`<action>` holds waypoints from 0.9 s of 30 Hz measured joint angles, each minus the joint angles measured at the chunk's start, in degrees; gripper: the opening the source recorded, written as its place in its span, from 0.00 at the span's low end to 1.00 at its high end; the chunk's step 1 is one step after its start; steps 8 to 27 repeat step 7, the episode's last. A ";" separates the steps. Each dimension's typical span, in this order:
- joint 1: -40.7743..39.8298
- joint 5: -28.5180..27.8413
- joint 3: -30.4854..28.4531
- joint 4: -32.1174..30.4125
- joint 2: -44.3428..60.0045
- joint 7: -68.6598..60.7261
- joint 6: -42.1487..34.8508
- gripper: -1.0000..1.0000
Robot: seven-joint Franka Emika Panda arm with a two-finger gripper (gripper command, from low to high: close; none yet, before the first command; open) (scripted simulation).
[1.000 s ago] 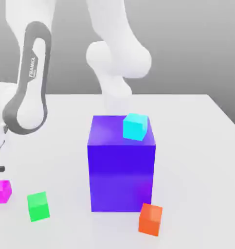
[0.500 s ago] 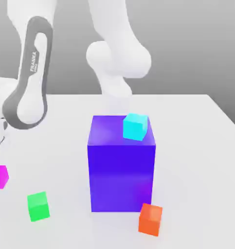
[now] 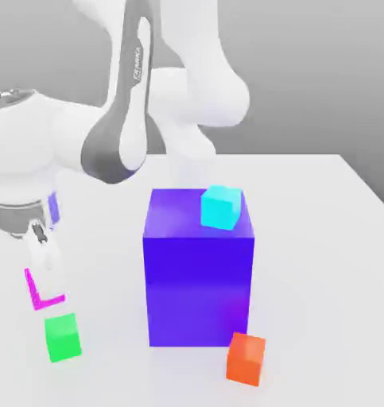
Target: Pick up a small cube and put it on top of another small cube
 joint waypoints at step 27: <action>-0.03 -0.30 -0.03 0.27 7.39 -0.08 7.16 1.00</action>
